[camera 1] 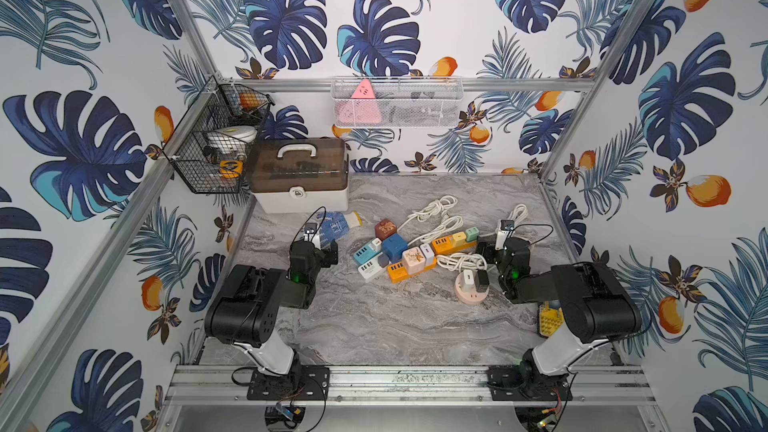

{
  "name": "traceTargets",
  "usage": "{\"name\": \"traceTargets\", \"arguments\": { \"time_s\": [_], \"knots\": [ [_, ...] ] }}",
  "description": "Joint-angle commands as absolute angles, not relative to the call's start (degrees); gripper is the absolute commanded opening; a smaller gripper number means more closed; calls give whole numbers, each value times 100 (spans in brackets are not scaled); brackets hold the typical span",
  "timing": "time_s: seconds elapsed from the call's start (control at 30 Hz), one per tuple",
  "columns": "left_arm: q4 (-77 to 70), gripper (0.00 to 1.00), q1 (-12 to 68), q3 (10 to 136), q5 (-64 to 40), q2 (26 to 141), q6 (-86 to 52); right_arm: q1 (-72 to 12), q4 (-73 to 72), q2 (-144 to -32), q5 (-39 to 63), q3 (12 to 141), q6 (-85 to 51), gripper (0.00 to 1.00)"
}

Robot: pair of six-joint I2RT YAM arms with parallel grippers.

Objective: Pull the plug off the socket
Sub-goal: Move the socket to the center of the board.

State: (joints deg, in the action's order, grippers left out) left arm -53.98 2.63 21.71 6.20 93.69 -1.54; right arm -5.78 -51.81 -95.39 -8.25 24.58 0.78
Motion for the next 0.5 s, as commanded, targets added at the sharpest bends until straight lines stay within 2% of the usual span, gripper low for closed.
{"name": "traceTargets", "arguments": {
  "time_s": [0.0,0.47],
  "knots": [
    [-5475,99,255,2190,582,9356,-97,-571,-5225,-9536,-747,2452,53,100],
    [-5467,99,255,2189,589,9352,-92,-571,-5287,-9545,-734,2448,79,100]
  ]
}}
